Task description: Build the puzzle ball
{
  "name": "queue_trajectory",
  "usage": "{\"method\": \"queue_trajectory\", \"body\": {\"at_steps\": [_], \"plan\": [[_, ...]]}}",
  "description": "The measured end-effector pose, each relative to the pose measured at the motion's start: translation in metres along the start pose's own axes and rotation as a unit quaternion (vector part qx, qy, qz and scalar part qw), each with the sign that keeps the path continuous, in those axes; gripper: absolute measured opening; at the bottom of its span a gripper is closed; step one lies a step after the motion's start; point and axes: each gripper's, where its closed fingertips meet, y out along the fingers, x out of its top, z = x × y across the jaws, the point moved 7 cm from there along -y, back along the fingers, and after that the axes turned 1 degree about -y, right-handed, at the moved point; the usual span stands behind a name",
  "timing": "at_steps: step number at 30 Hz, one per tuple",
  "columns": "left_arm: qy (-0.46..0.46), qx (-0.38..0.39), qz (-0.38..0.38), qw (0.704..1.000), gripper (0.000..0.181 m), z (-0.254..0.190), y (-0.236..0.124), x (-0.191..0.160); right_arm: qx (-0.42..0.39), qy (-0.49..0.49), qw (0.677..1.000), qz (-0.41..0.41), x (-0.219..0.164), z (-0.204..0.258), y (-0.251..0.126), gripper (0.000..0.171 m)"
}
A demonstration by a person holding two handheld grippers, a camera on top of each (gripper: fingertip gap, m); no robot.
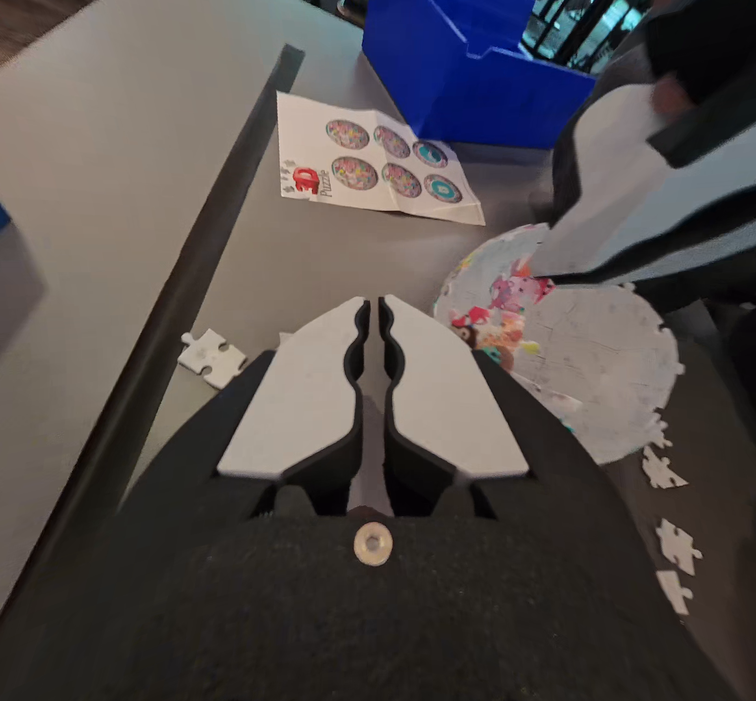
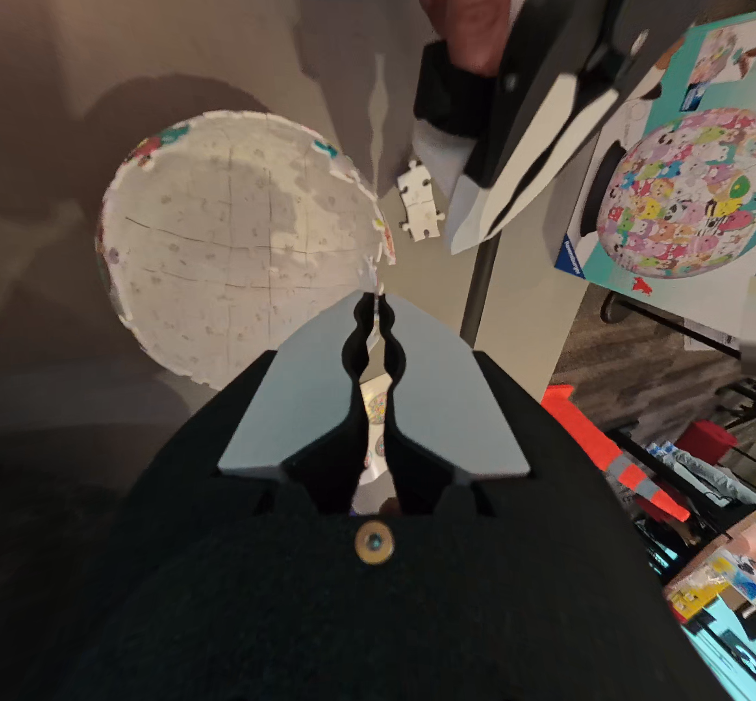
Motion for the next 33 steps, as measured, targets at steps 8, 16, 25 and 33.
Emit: {"method": "queue_trajectory", "body": {"at_steps": [8, 16, 25, 33], "plan": [[0.024, -0.034, 0.033, 0.999, 0.0, 0.0, 0.025, 0.008, -0.007, 0.016, 0.999, 0.039, 0.003, -0.001, 0.016, 0.002], [0.017, -0.05, 0.05, 0.997, 0.0, -0.004, 0.021, -0.003, -0.029, 0.02, 0.998, 0.047, 0.008, 0.001, 0.02, 0.002], [0.028, -0.061, 0.066, 0.996, 0.0, -0.011, 0.026, -0.006, -0.039, 0.04, 0.996, 0.066, 0.006, 0.0, 0.027, 0.002], [0.025, -0.067, 0.062, 0.996, 0.0, -0.012, 0.024, -0.006, -0.033, 0.061, 0.995, 0.071, 0.007, -0.001, 0.03, 0.002]]}}
